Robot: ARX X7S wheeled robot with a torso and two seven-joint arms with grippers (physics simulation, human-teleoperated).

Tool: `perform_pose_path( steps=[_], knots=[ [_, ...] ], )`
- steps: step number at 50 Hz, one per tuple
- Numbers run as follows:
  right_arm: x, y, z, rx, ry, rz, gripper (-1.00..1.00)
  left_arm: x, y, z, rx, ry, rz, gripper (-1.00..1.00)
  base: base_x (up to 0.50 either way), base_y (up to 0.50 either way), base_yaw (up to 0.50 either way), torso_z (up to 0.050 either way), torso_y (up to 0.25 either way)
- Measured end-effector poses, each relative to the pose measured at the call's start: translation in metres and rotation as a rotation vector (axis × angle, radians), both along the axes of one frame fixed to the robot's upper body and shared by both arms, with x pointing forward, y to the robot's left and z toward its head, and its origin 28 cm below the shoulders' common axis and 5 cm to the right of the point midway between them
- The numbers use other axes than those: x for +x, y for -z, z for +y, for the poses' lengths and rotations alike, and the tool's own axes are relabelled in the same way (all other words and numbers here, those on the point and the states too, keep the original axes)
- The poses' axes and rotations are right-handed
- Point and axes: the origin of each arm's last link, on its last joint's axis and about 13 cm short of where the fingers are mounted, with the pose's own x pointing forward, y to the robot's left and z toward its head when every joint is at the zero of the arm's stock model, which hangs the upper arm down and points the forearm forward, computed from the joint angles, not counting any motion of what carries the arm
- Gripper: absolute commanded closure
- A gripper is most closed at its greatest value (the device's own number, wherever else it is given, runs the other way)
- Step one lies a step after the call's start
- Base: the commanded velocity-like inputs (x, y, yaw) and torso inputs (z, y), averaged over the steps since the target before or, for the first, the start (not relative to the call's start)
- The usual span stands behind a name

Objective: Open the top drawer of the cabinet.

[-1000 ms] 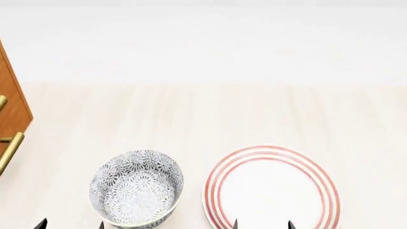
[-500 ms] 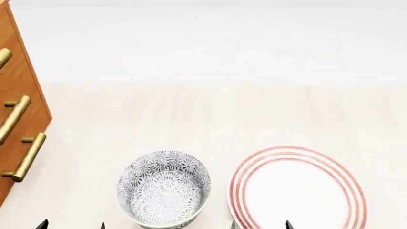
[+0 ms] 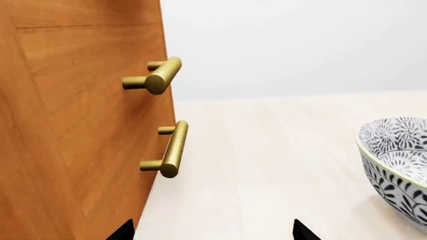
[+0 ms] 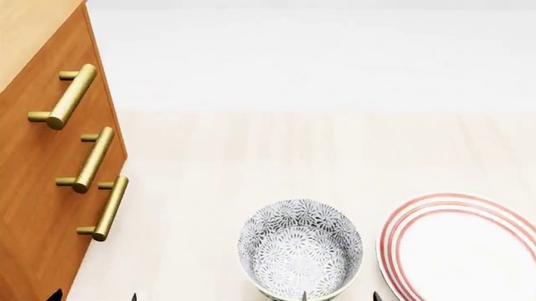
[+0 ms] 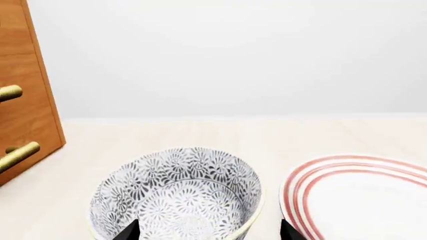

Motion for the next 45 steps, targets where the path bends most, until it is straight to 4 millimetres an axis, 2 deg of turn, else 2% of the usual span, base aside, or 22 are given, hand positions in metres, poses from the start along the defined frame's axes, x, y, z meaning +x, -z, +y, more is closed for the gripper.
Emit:
perform_pose_path(
  steps=[8, 19, 34, 45],
  knots=[
    [0.001, 0.001, 0.000, -0.001, 0.004, 0.007, -1.00, 0.001, 0.001, -0.001, 0.060, 0.020, 0.035, -1.00, 0.00, 0.00, 0.00, 0.000, 0.000],
    [0.001, 0.002, -0.001, 0.000, 0.010, 0.014, -1.00, 0.013, -0.008, -0.003, 0.339, 0.117, 0.047, -1.00, 0.00, 0.00, 0.00, 0.000, 0.000],
    [0.002, 0.001, -0.001, 0.003, 0.016, 0.016, -1.00, 0.047, -0.051, 0.004, 0.648, 0.153, -0.057, -1.00, 0.00, 0.00, 0.00, 0.000, 0.000],
    [0.002, 0.002, -0.001, 0.004, 0.017, 0.016, -1.00, 0.061, -0.081, 0.005, 0.863, 0.209, -0.150, -1.00, 0.00, 0.00, 0.00, 0.000, 0.000]
  ],
)
